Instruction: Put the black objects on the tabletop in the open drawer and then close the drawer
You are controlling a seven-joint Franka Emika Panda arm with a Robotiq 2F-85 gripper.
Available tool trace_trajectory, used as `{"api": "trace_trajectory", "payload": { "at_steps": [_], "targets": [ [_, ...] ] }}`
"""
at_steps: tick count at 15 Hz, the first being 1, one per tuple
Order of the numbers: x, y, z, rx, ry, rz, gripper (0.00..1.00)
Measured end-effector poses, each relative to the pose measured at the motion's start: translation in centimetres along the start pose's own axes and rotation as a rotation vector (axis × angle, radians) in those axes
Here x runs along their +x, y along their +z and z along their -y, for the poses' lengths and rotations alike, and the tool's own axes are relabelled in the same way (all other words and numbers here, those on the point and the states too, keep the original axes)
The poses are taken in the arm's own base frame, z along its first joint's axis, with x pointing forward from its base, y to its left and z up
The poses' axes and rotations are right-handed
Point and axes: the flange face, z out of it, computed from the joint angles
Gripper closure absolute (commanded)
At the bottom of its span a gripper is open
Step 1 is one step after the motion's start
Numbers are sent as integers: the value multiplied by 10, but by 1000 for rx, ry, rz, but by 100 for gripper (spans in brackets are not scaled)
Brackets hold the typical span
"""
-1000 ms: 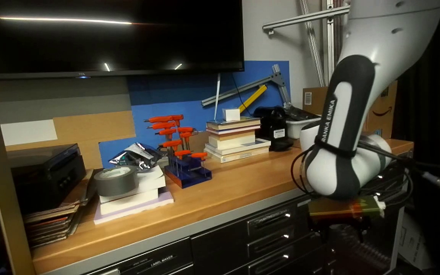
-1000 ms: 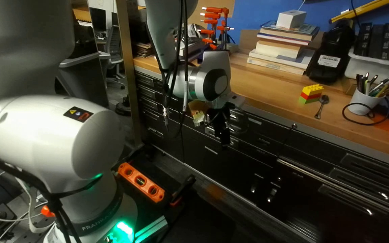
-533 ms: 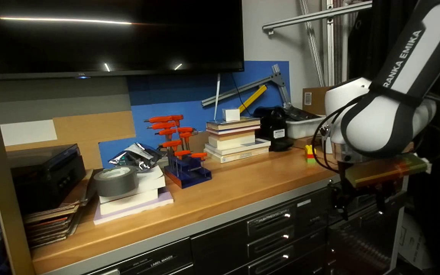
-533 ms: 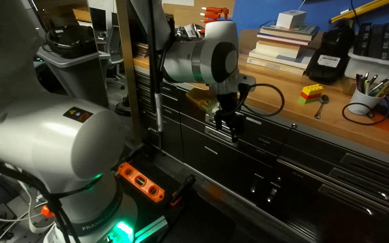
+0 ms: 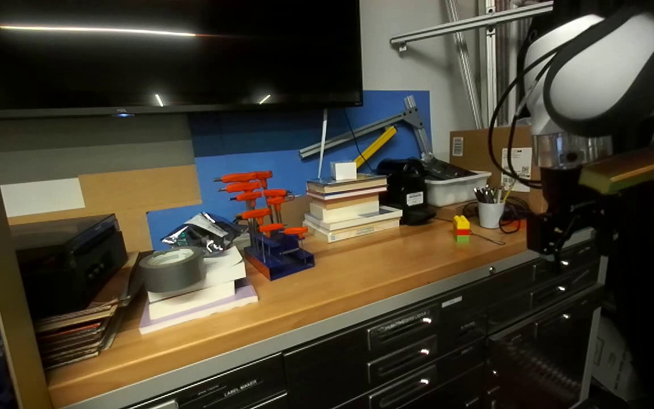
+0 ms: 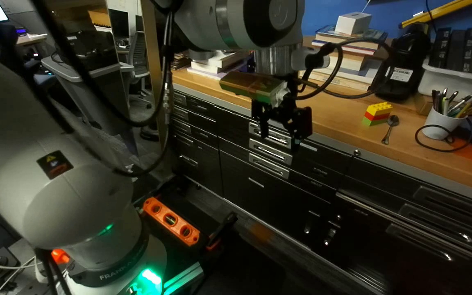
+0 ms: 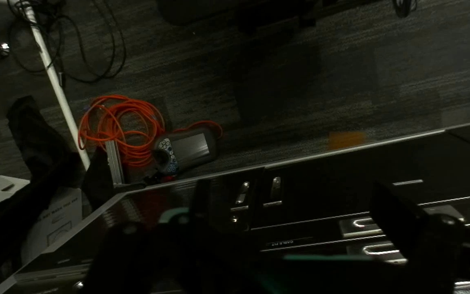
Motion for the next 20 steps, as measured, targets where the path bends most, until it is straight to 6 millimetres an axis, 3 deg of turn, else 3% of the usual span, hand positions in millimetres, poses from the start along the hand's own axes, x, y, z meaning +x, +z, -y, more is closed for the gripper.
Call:
{"api": "trace_trajectory", "payload": {
  "at_steps": [5, 9, 13, 20],
  "targets": [
    [-42, -66, -42, 93, -46, -40, 0],
    [-84, -99, -71, 175, -89, -94, 0],
    [-109, -106, -84, 234, -140, -112, 0],
    [-114, -105, -87, 246, -150, -102, 0]
  ]
}}
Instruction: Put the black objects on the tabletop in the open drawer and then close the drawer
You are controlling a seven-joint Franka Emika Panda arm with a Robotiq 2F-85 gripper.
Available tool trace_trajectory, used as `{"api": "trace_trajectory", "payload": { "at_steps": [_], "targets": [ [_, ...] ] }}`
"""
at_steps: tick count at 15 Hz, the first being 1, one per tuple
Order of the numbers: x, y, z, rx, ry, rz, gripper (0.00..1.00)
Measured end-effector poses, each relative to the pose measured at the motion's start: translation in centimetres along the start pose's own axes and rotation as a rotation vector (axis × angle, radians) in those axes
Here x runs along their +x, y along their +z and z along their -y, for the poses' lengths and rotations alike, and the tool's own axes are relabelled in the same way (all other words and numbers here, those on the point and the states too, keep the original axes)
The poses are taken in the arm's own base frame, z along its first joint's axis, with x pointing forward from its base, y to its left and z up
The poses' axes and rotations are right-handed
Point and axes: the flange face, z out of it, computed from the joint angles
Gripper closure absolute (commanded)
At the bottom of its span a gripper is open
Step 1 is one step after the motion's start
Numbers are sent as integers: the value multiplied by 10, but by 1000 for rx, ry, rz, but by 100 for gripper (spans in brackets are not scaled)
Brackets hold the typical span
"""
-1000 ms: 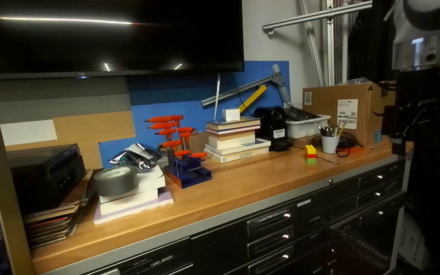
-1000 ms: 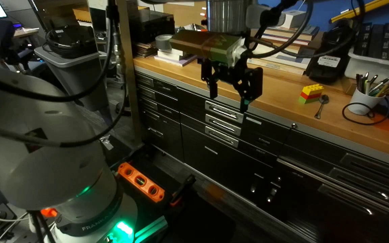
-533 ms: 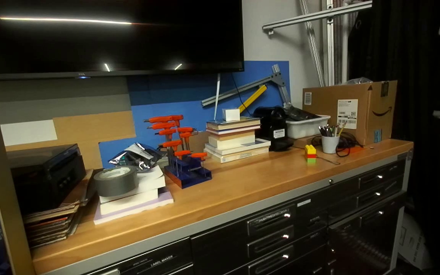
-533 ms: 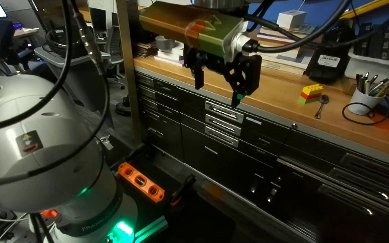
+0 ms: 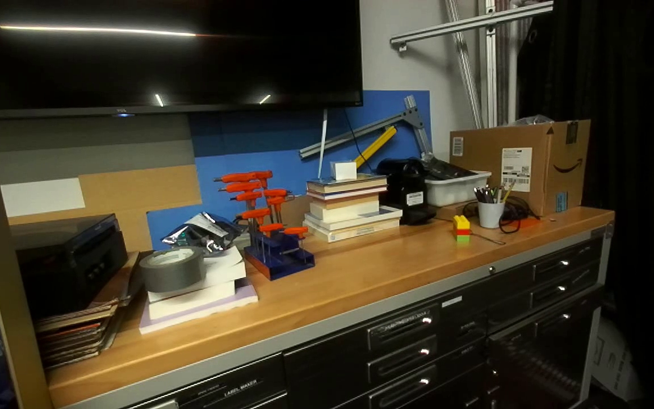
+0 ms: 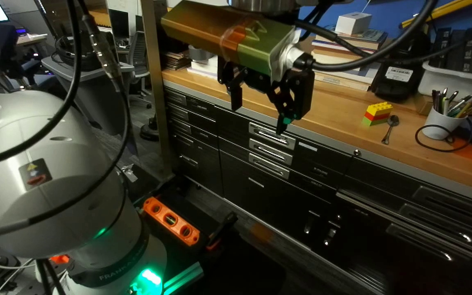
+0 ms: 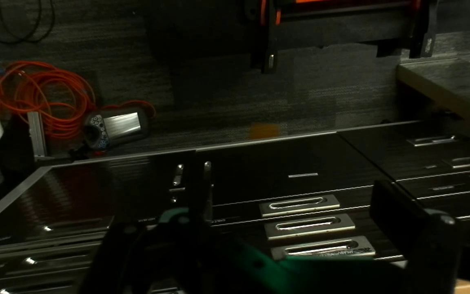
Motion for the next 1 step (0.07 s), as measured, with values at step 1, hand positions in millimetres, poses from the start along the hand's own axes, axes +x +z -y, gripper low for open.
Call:
{"api": "trace_trajectory", "payload": {
  "at_steps": [1],
  "targets": [
    [0, 0, 0, 0, 0, 0, 0]
  ]
}}
